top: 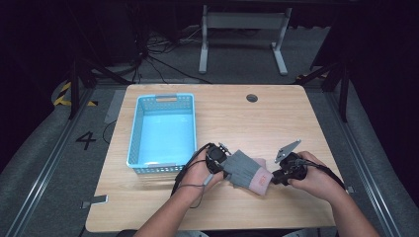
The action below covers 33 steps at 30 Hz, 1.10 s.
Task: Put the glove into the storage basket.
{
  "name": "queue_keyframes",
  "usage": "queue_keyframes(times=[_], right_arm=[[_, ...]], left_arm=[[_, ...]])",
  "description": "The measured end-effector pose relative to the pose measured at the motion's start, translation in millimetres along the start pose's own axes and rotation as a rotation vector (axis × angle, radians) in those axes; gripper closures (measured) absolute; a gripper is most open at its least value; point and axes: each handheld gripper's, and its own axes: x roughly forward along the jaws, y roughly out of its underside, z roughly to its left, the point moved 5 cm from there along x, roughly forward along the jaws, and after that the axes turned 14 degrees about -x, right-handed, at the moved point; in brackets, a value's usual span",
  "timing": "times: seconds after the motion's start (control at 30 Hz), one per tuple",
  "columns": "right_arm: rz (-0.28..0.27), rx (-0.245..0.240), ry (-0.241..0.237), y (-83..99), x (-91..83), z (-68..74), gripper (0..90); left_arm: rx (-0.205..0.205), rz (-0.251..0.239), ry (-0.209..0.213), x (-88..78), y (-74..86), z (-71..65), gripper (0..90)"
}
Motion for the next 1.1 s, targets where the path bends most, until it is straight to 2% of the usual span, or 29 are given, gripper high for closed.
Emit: queue_keyframes(times=[0.1, 0.2, 0.33, 0.5, 0.63, 0.77, 0.87, 1.1], right_arm=[[-0.001, -0.002, -0.002, 0.4, -0.1, -0.6, 71.6], [0.002, 0.0, 0.0, 0.0, 0.3, -0.1, 71.5], [0.003, -0.003, 0.001, -0.2, 0.4, 0.4, 71.7], [0.005, -0.003, -0.001, -0.5, 1.2, 0.5, 71.6], [0.007, 0.002, 0.0, -1.2, 2.4, 1.6, 71.8], [0.012, -0.002, -0.001, -1.5, 2.8, 1.7, 72.2], [0.01, -0.002, -0.009, -2.3, 4.0, 2.8, 72.6], [0.015, -0.007, -0.008, -2.5, 4.0, 3.2, 74.1]], left_arm=[[-0.003, -0.016, -0.026, -0.7, -1.6, 1.4, 65.5], [-0.006, -0.002, -0.028, 2.5, -1.9, 2.8, 64.4], [0.004, -0.001, -0.026, 3.7, -2.4, 1.2, 65.1], [0.015, 0.0, -0.003, 3.6, -3.5, -1.6, 65.8], [0.016, 0.001, -0.01, 4.8, -4.3, -2.4, 66.6], [0.017, 0.0, -0.024, 4.9, -4.5, -2.6, 73.2], [0.035, 0.006, -0.042, 5.1, -4.8, -2.1, 76.7], [0.03, 0.004, -0.064, 5.3, -5.2, -0.7, 86.7]])
